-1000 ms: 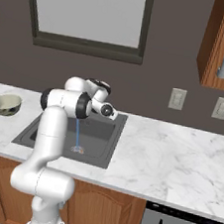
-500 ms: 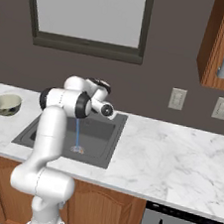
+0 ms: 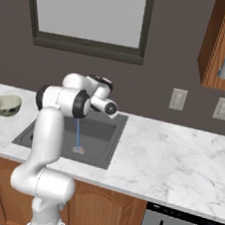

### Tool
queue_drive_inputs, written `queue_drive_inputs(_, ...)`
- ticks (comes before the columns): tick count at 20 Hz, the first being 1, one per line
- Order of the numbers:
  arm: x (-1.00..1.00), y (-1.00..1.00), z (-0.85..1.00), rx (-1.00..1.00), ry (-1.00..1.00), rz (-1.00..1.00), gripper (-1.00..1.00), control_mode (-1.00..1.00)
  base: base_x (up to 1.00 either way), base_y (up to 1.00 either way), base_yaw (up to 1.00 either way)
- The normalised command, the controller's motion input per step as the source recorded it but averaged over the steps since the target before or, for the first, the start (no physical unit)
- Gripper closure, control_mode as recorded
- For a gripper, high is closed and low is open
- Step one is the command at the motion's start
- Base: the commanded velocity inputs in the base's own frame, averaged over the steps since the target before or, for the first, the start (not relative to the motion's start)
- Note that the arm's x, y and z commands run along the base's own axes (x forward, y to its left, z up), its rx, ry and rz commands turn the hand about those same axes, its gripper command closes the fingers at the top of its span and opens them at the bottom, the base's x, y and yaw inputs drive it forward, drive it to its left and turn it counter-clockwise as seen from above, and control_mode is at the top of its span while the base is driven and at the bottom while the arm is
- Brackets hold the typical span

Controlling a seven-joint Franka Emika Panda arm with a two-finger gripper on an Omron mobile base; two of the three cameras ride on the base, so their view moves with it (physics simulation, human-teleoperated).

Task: Rinse each bowl for a few seconds and place them down in the sink or on the counter.

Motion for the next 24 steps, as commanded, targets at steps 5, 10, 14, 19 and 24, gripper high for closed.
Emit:
queue_drive_inputs(5, -0.15, -0.76, 0.58, 0.14, 0.05, 0.0, 1.0, -1.0, 0.0, 0.0, 0.0)
queue_drive_inputs(10, -0.21, -0.63, 0.58, 0.14, 0.06, 0.0, 1.0, -1.0, 0.0, 0.0, 0.0)
queue_drive_inputs(14, -0.35, -0.45, 0.65, 0.14, 0.06, 0.0, 1.0, -1.0, 0.0, 0.0, 0.0)
queue_drive_inputs(19, -0.45, -0.1, 0.57, 0.12, 0.08, 0.0, 1.0, -1.0, 0.0, 0.0, 0.0)
queue_drive_inputs(24, -0.6, 0.19, 0.32, 0.03, 0.05, 0.0, 1.0, -1.0, 0.0, 0.0, 0.0)
